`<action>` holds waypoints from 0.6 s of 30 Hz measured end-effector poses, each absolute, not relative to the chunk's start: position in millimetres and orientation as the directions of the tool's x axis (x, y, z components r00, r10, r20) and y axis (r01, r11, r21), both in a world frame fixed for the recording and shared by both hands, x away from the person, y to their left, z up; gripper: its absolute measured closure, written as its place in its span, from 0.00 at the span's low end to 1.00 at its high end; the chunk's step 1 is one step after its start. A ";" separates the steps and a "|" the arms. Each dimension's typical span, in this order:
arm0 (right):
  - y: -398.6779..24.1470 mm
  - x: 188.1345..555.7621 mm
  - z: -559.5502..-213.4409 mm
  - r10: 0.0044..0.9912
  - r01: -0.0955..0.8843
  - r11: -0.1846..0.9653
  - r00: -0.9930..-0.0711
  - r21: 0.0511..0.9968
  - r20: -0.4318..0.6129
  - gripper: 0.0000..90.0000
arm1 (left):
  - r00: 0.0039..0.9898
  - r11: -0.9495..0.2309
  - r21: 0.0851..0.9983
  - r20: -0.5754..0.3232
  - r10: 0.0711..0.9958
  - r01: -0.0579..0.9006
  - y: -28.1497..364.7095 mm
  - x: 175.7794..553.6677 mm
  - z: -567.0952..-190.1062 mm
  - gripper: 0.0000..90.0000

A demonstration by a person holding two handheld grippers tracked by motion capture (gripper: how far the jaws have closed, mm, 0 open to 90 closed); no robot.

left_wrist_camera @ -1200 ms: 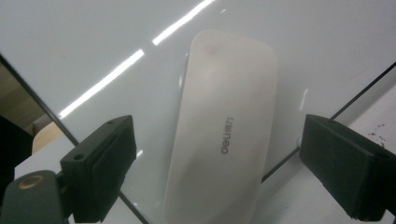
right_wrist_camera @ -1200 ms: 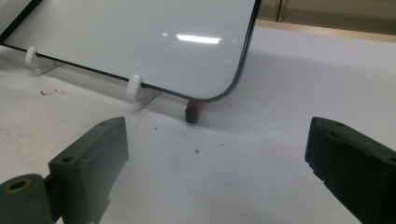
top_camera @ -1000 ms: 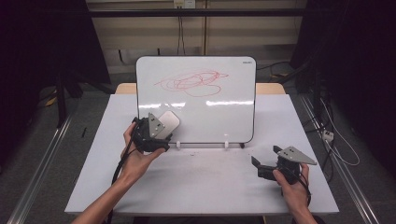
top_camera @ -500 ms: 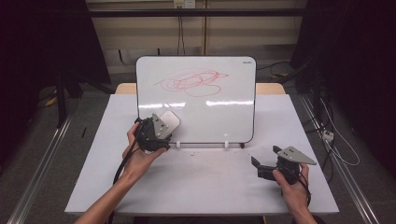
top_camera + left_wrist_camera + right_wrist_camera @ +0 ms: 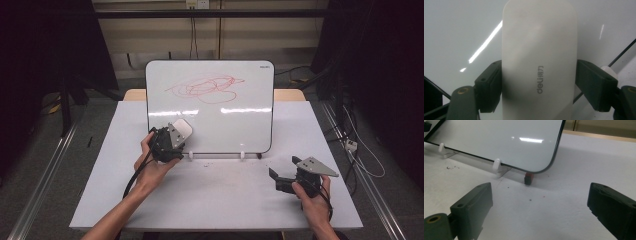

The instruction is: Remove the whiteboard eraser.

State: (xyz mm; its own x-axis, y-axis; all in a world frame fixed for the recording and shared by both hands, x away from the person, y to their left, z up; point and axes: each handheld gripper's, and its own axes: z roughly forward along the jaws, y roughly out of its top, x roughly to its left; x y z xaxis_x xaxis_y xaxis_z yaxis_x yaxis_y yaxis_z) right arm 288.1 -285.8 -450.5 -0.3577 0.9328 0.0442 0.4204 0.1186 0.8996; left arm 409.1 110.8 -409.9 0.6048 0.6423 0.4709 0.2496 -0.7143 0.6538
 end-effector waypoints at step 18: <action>-284.8 287.9 -450.4 0.933 0.423 0.120 -0.357 0.898 0.044 0.07 | 0.619 -0.719 0.652 0.468 0.631 0.241 112.9 410.8 -409.0 0.34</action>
State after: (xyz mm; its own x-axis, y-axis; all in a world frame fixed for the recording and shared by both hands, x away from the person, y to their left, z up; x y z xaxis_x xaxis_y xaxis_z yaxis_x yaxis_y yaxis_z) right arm 287.9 -284.8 -450.4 -0.3567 0.9332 0.0439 0.4232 0.1196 0.8981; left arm 410.8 112.9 -409.0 0.6186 0.6310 0.4681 0.2406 -0.7193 0.6517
